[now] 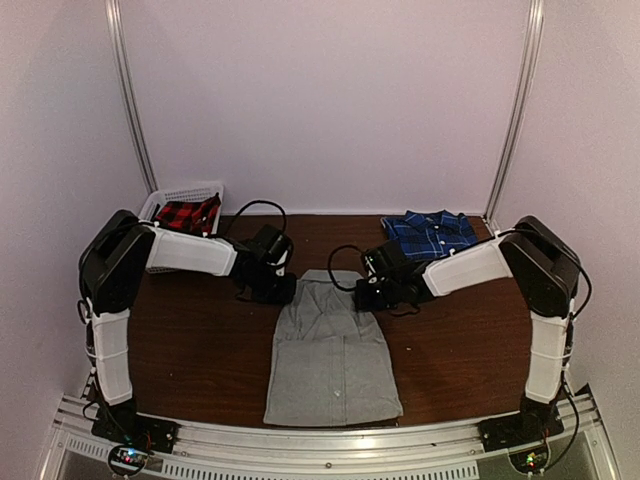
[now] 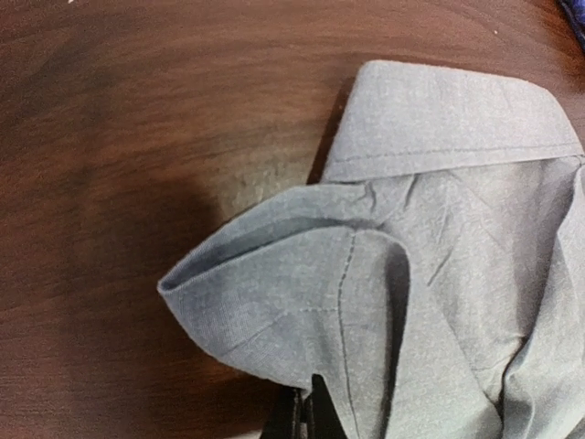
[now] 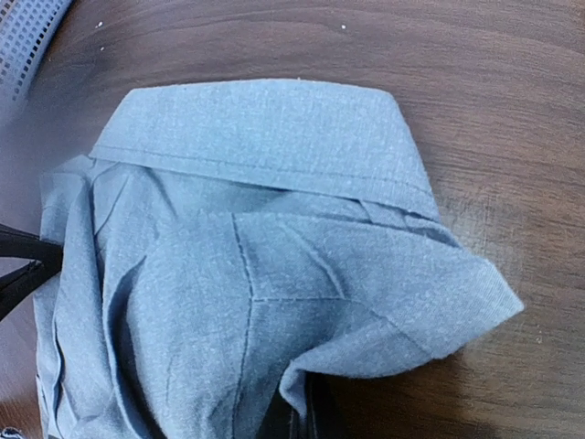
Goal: Fold and stack the long sleeve shirts
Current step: Move the crumpled shirt to the center of the board.
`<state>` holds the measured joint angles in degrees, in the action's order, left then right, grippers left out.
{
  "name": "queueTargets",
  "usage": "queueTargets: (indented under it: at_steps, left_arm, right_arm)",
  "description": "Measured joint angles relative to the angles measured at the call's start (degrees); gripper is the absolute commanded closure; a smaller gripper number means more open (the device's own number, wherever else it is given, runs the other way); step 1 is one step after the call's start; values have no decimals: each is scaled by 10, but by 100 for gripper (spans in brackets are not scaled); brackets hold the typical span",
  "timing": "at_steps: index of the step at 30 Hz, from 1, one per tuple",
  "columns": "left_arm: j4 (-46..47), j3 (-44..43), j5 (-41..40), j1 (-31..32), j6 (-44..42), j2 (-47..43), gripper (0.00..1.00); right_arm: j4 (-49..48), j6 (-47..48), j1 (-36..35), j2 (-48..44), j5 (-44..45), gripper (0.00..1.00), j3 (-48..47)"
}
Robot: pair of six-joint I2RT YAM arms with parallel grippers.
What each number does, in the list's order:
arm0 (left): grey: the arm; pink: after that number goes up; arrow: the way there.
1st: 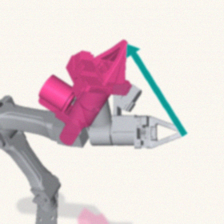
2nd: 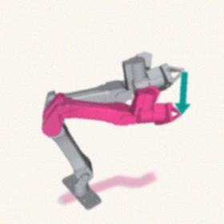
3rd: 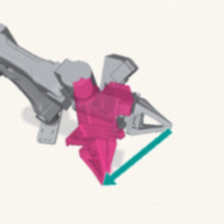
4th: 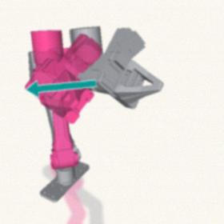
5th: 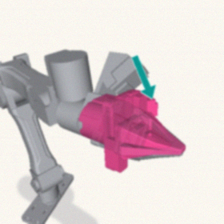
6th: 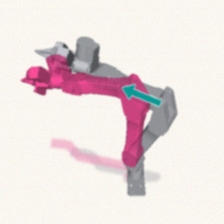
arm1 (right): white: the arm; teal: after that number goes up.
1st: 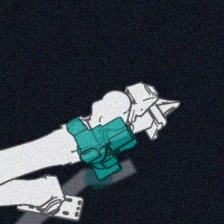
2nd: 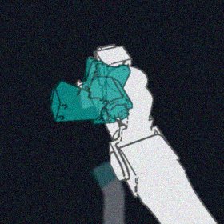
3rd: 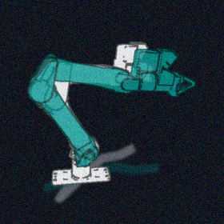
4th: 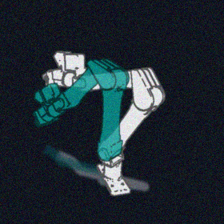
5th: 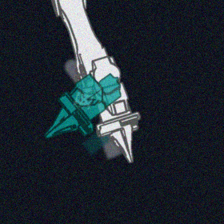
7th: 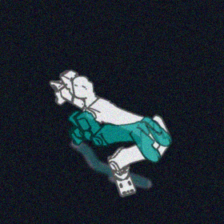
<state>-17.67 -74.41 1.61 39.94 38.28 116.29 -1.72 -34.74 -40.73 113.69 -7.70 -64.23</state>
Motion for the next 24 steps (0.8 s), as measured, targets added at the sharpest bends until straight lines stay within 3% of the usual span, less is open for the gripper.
queueTargets:
  at_steps: [13,24]
  left_arm:
    - [-58,-123,-43,-15,-29,19,100]
    - [-99,-313,-55,-51,-59,90,100]
  right_arm:
    - [80,30,17,1,43,100,-94]
    - [111,68,81,32,50,100,-227]
